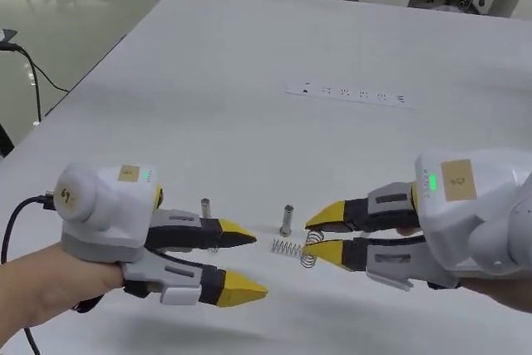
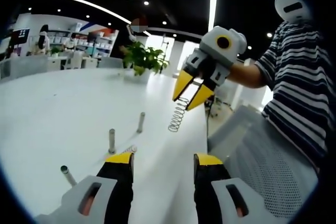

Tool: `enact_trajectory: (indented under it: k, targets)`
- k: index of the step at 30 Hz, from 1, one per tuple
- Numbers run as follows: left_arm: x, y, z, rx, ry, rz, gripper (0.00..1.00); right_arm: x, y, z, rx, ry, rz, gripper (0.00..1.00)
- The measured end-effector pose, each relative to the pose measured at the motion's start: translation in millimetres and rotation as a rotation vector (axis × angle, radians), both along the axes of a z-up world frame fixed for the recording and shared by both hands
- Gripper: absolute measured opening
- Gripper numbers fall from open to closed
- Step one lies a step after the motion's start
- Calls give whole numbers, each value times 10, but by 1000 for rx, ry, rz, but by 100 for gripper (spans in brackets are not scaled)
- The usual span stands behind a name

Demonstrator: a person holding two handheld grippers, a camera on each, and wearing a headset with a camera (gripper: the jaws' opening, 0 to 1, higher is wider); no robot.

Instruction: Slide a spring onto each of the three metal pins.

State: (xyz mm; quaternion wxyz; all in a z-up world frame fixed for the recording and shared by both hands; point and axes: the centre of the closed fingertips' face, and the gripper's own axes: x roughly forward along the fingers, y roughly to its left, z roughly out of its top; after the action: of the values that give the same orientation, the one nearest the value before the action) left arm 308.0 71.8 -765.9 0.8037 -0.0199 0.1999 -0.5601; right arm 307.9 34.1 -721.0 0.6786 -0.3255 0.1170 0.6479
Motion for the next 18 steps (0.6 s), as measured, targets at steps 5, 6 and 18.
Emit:
enact_trajectory:
  k: [5, 6, 18]
  targets:
    - [21, 137, 47, -4, -13, 43, 46, 34, -39, -2, 0, 2, -14, 7]
    - [26, 158, 51, -4, -14, 49, 48, 42, -44, -5, -1, 2, -17, 7]
    - [32, 408, 91, -21, -16, 139, 61, 111, -78, 9, -8, -12, -32, 7]
